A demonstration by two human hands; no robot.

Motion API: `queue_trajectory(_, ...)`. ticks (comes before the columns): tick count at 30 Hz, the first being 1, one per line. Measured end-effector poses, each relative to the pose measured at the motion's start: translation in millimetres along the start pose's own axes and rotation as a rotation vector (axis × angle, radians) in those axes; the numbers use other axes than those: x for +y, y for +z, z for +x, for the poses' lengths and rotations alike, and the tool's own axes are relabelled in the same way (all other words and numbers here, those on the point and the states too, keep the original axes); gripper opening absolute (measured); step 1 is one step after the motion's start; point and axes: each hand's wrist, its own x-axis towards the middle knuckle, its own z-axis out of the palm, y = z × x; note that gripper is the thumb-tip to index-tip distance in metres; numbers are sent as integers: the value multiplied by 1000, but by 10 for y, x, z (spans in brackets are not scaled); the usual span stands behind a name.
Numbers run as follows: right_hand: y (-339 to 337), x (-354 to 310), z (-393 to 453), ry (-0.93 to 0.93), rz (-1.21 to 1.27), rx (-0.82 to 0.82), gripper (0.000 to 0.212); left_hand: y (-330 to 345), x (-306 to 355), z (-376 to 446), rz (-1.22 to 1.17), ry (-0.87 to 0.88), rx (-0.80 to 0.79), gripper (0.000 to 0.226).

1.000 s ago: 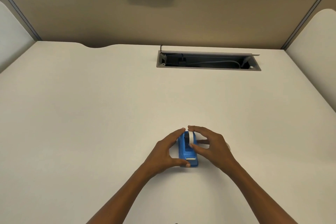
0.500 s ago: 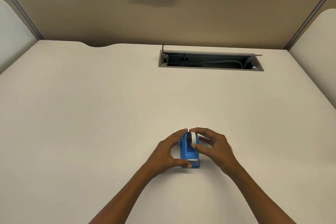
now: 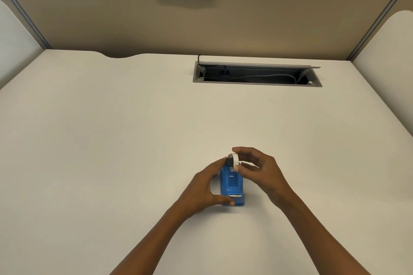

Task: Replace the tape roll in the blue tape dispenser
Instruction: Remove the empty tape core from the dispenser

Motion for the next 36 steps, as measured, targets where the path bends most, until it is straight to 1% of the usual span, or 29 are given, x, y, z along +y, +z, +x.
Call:
queue_trajectory(2, -1, -14, -11, 1, -1, 31, 34, -5, 67, -7, -15, 5, 32, 92)
queue_trajectory(4, -18, -44, -22, 11, 16, 67, 31, -40, 141, -11, -87, 35, 126, 85)
queue_trajectory(6, -23, -80, -28, 22, 51, 95, 26, -89, 241, -14, -209, 80, 227, 69)
queue_trajectory(8, 1, -126, -29, 41, 119, 106, 21, -131, 359, -14, -311, 101, 281, 49)
queue_trajectory(10, 37, -156, -32, 50, 173, 98, 23, -149, 462, -8, -339, 113, 306, 36)
queue_trajectory(12, 66, -186, -37, 57, 191, 101, 26, -155, 529, -6, -333, 103, 334, 30)
queue_trajectory(15, 100, -221, -50, 70, 194, 115, 35, -163, 554, -7, -357, 50, 358, 26)
queue_trajectory(18, 120, -222, -61, 60, 198, 111, 41, -152, 574, -16, -437, -9, 358, 24)
queue_trajectory(25, 124, -251, -66, 47, 191, 88, 39, -144, 625, -12, -531, -79, 377, 19)
queue_trajectory(31, 66, -260, -76, 0, 196, 42, 32, -153, 643, -33, -665, -122, 295, 18)
queue_trajectory(36, 43, -191, -70, -11, 209, 19, 36, -142, 614, -14, -692, -178, 346, 20)
